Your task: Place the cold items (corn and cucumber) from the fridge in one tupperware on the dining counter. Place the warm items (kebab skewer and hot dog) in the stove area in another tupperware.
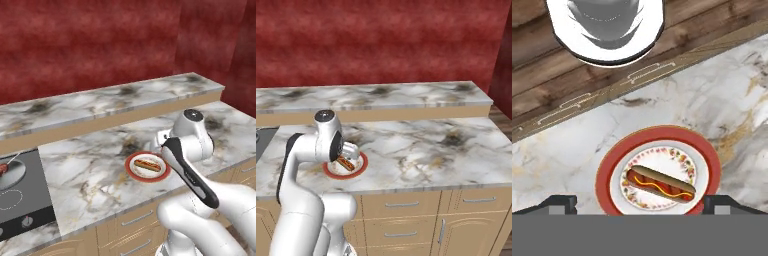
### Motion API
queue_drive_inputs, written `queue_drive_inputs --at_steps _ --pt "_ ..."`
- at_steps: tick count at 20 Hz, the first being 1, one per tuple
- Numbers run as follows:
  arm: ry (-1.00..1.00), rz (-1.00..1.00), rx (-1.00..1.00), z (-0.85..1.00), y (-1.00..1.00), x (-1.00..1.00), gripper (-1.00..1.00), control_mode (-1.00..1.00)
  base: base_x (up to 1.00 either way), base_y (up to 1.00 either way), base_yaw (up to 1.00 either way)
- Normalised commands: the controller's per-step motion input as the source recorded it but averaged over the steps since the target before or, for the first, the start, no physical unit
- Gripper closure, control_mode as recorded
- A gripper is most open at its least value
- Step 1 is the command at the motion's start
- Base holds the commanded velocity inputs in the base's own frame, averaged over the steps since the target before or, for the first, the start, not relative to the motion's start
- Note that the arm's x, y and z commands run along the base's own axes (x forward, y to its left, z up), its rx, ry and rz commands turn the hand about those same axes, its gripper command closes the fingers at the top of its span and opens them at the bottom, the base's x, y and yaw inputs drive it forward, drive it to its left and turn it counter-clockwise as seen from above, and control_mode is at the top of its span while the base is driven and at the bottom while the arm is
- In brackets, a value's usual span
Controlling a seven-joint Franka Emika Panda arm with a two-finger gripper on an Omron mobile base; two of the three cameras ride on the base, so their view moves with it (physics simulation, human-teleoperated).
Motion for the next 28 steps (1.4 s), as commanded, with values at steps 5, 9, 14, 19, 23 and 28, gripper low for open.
queue_drive_inputs --at_steps 5,9,14,19,23,28 --pt "0.08 0.57 -0.08 -0.47 0.05 0.04 -1.00 -1.00 0.00 0.00 0.00" --pt "-0.04 0.29 -0.12 -0.60 0.21 0.29 -1.00 -1.00 0.00 0.00 0.00" --pt "0.01 0.22 -0.16 -0.45 0.22 0.42 -1.00 -1.00 0.00 0.00 0.00" --pt "0.01 0.21 -0.05 -0.28 0.00 0.42 -1.00 -1.00 0.00 0.00 0.00" --pt "0.00 0.16 0.00 -0.37 0.07 0.52 -1.00 -1.00 0.00 0.00 0.00" --pt "0.04 0.11 -0.01 -0.36 0.15 0.67 -1.00 -1.00 0.00 0.00 0.00"
